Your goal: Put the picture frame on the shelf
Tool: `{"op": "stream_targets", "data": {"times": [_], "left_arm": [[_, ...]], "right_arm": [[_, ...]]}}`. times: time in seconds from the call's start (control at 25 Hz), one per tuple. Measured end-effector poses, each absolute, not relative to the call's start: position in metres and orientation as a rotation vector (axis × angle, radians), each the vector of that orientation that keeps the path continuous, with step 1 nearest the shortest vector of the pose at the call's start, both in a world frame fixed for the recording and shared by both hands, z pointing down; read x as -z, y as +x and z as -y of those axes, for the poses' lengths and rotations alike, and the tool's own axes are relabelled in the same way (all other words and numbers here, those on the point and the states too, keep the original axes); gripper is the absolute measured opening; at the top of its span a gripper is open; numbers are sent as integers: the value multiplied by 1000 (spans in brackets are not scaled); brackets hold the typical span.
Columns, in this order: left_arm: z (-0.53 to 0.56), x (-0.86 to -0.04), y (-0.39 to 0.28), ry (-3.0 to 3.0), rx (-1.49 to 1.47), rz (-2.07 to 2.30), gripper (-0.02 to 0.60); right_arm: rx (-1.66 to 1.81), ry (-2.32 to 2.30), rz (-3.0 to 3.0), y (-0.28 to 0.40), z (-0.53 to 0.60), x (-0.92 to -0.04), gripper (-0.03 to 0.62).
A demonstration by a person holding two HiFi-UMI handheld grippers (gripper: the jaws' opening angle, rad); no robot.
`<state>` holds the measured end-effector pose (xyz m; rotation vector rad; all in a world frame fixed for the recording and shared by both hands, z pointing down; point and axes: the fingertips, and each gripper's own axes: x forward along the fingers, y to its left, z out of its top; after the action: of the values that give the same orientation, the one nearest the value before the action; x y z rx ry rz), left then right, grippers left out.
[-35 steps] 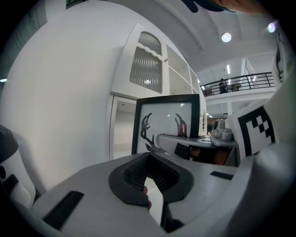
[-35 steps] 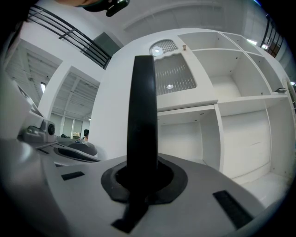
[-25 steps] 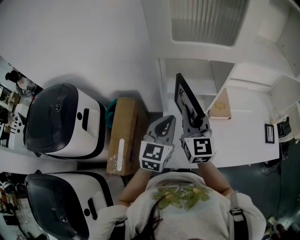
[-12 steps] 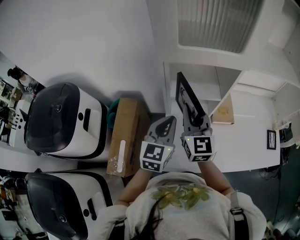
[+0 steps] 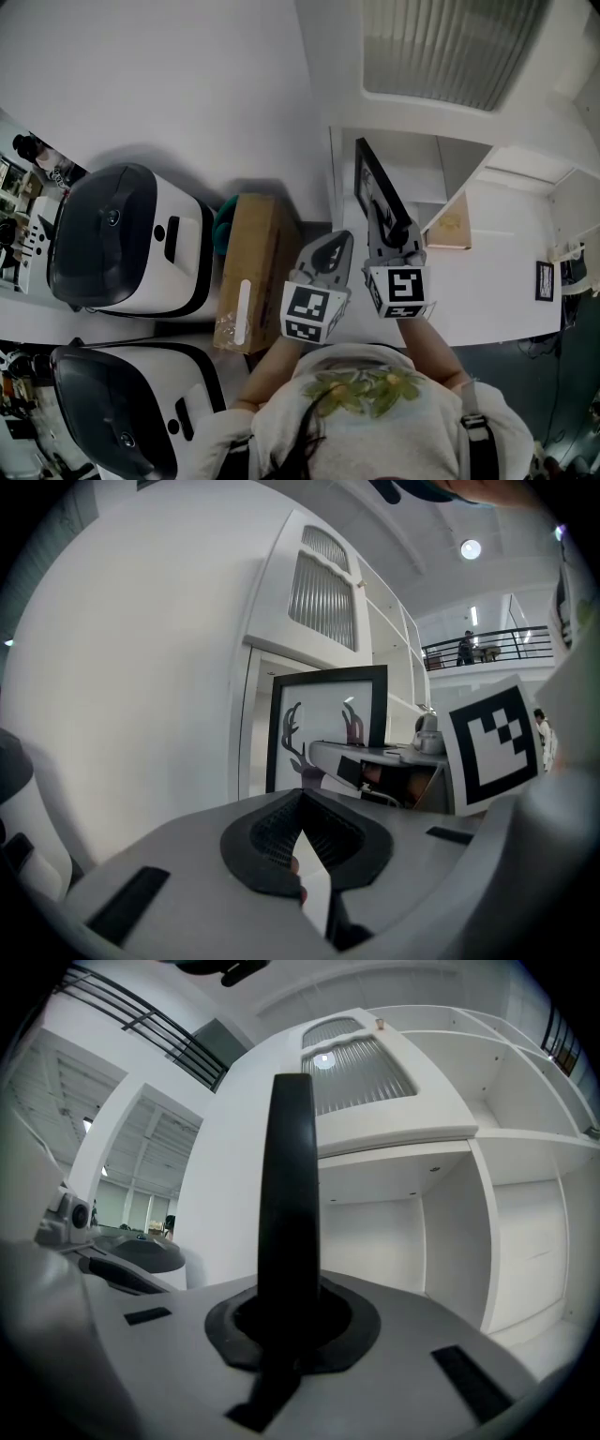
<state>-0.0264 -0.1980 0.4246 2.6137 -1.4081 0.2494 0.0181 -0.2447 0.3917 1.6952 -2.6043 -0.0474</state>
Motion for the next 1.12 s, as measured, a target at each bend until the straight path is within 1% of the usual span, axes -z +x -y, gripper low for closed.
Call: {"op": "stream_targets", "data": {"times": [0.2,1.12], "left_arm": [[200,-430,-25,2610,-258,1388,28],[211,-443,-27,2592,-268,1363,28]], "right_arm": [[85,1712,2605,16,252,-388,35],[57,1710,2582,13,285,-394,35]]}}
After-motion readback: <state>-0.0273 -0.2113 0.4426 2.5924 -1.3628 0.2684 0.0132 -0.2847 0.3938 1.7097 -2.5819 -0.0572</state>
